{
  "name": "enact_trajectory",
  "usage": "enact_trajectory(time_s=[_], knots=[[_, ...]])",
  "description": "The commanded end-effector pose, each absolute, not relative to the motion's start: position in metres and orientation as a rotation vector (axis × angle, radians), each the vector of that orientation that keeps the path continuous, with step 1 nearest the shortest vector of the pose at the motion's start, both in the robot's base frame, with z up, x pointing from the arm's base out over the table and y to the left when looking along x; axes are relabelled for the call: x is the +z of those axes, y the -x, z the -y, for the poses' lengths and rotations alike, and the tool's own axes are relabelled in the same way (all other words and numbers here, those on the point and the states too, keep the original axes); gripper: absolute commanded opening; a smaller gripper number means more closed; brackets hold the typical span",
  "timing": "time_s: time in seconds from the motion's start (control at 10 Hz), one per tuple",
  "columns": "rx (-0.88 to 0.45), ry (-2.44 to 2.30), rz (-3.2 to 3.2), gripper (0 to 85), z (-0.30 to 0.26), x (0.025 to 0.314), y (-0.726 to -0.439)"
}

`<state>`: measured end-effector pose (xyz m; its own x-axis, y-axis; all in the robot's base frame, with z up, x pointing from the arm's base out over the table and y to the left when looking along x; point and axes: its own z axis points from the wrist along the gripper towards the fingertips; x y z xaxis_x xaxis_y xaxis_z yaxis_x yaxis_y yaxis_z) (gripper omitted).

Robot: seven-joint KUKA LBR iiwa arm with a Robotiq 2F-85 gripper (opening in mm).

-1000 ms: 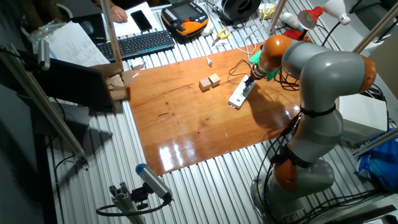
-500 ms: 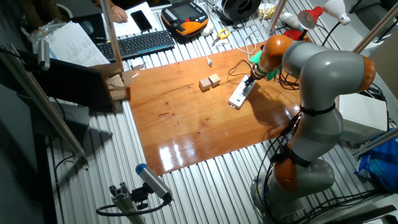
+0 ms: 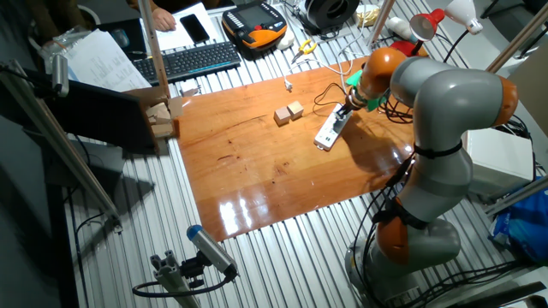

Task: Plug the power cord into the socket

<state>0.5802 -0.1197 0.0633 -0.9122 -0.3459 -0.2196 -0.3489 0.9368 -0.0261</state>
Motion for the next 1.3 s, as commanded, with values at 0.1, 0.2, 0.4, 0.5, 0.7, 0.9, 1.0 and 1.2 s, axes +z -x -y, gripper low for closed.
enact_trajectory(time_s=[0.1,0.2,0.4,0.5,0.7,0.9,1.0,1.2], knots=[[0.046,0.493,-2.892,68.0,0.117,0.077,-0.582],[0.042,0.483,-2.916,68.0,0.115,0.092,-0.583],[0.048,0.473,-2.954,51.0,0.115,0.12,-0.584],[0.058,0.474,-2.965,51.0,0.115,0.13,-0.583],[0.061,0.475,-3.013,34.0,0.108,0.155,-0.579],[0.059,0.476,-3.051,0.0,0.102,0.173,-0.577],[0.067,0.473,-3.062,0.0,0.103,0.179,-0.576],[0.055,0.456,-3.074,0.0,0.101,0.186,-0.574]])
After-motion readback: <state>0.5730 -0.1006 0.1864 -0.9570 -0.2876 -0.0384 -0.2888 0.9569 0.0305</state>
